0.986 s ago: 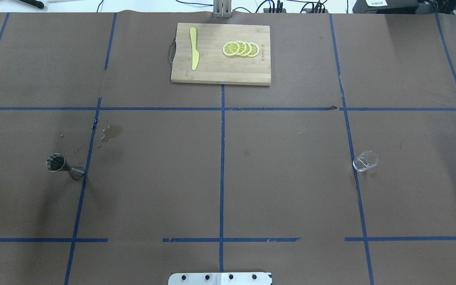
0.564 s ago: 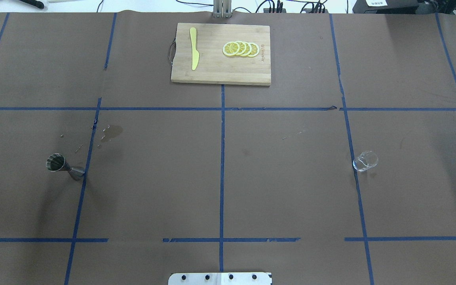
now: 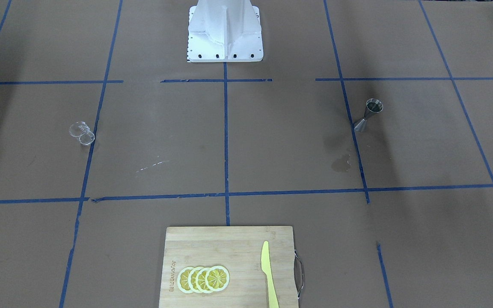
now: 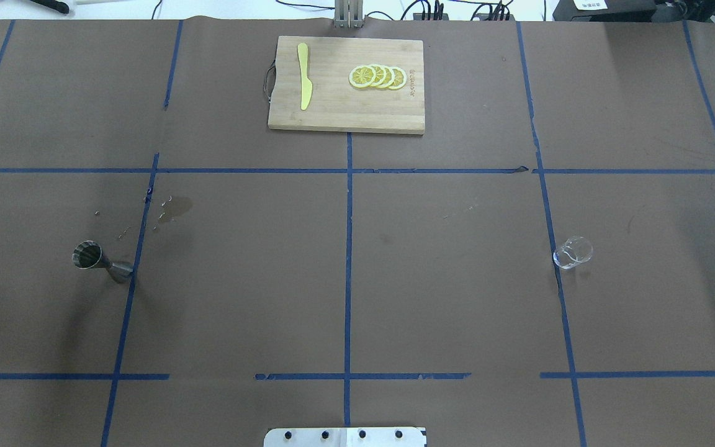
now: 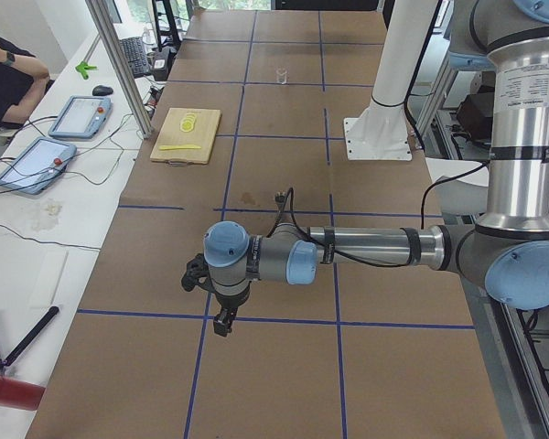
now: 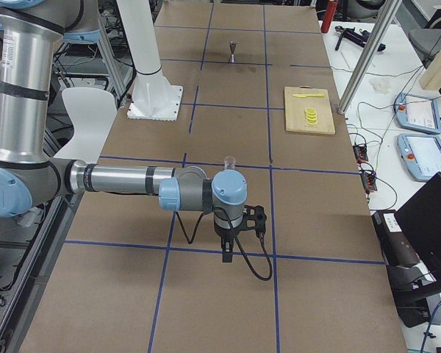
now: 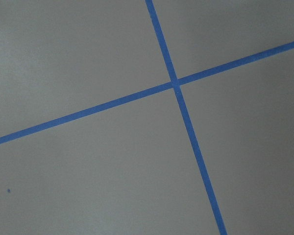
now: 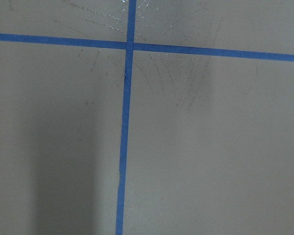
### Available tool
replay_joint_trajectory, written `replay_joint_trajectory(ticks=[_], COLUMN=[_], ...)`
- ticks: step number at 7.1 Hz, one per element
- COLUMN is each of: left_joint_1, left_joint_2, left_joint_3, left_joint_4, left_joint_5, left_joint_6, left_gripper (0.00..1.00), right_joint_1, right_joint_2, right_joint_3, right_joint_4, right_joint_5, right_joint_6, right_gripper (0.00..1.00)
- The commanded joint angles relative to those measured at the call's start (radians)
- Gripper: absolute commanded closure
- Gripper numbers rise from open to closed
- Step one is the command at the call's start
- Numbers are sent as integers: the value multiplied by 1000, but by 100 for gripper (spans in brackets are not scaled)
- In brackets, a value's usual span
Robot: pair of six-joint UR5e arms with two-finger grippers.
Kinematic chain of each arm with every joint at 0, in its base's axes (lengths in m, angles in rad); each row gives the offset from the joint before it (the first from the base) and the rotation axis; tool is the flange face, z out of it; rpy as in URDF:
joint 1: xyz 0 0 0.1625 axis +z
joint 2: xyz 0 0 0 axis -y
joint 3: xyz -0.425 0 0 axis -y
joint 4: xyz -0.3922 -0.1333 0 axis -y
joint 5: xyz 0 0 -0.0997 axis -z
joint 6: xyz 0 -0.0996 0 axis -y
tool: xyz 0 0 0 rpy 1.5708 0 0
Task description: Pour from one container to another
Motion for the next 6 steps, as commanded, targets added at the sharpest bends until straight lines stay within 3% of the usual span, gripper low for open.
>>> replay_joint_trajectory(ticks=[1,6], left_joint_1=[1,-2], left_joint_2=[6,17], left_joint_3=[-25,-26], left_joint_4=[8,23], left_joint_5=[9,7], left_joint_6=[-9,-9], left_gripper=[0,0], right_joint_1=[-1,-1], right_joint_2=[1,1], right_joint_3=[-1,0], right_joint_4=[2,6], right_joint_5=[0,0], right_joint_6=[0,0], right_gripper=[0,0])
